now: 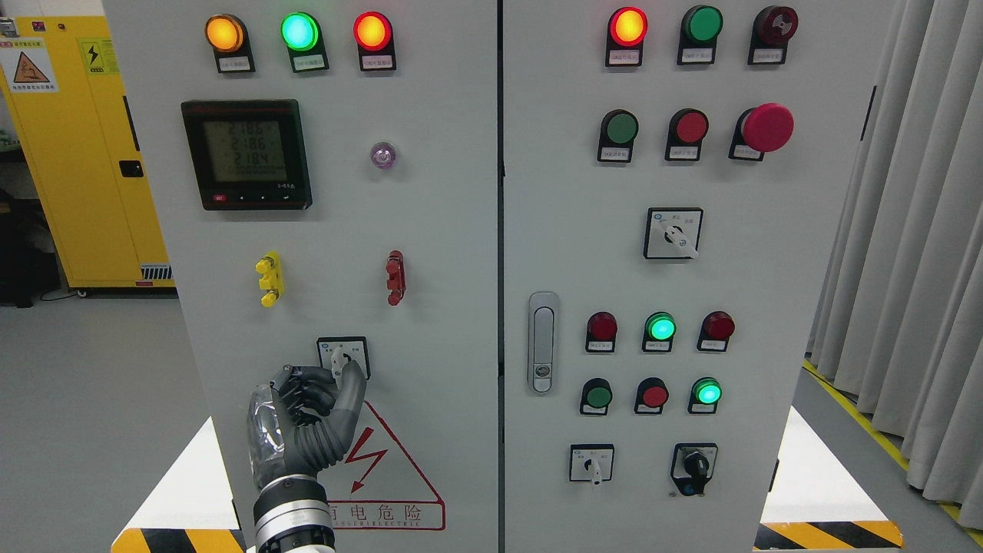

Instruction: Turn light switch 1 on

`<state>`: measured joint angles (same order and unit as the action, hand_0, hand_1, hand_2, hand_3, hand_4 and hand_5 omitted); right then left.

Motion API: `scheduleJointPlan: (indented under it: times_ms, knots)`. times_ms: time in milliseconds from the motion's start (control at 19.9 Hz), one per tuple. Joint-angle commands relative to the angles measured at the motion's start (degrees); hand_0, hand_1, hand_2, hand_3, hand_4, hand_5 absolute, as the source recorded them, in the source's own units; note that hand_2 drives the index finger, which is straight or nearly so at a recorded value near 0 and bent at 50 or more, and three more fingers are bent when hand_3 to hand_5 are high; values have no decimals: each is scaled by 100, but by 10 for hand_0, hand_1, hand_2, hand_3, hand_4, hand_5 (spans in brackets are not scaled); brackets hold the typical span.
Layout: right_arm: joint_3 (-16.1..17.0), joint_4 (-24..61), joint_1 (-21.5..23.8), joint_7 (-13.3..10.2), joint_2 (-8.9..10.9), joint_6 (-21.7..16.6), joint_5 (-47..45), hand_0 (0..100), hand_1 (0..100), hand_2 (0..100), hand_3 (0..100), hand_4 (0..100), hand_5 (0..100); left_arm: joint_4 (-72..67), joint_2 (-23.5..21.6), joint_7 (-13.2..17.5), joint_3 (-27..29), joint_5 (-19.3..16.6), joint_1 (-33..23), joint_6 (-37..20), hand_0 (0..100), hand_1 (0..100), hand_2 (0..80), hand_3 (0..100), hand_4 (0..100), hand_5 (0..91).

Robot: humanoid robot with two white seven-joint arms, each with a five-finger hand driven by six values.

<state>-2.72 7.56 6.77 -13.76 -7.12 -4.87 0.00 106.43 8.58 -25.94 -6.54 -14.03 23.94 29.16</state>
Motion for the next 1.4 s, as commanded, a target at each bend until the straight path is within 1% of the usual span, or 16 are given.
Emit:
scheduleJointPlan:
  times_ms: [0,150,301,1003,1354]
  knots:
    - [0,0,0,-4,0,3,-167,0,500,40,0,0,0,-26,4,10,-23,-21,6,10,354,727,638,891,851,789]
    - [0,0,-1,-4,0,3,-167,0,500,40,0,0,0,-35,4,10,-23,-29,6,10,354,723,640,894,851,789]
    - [0,0,-1,-4,0,3,-167,0,500,40,0,0,0,-44,4,10,-23,-170,14,10,354,716,642,897,851,791]
    - [0,0,-1,5,0,3,-167,0,500,40,0,0,0,-52,4,10,-23,-170,32,54,345,698,644,898,853,798]
    - [0,0,8,-4,0,3,-167,0,500,40,0,0,0,-52,4,10,-32,-170,32,46,320,685,649,897,853,800]
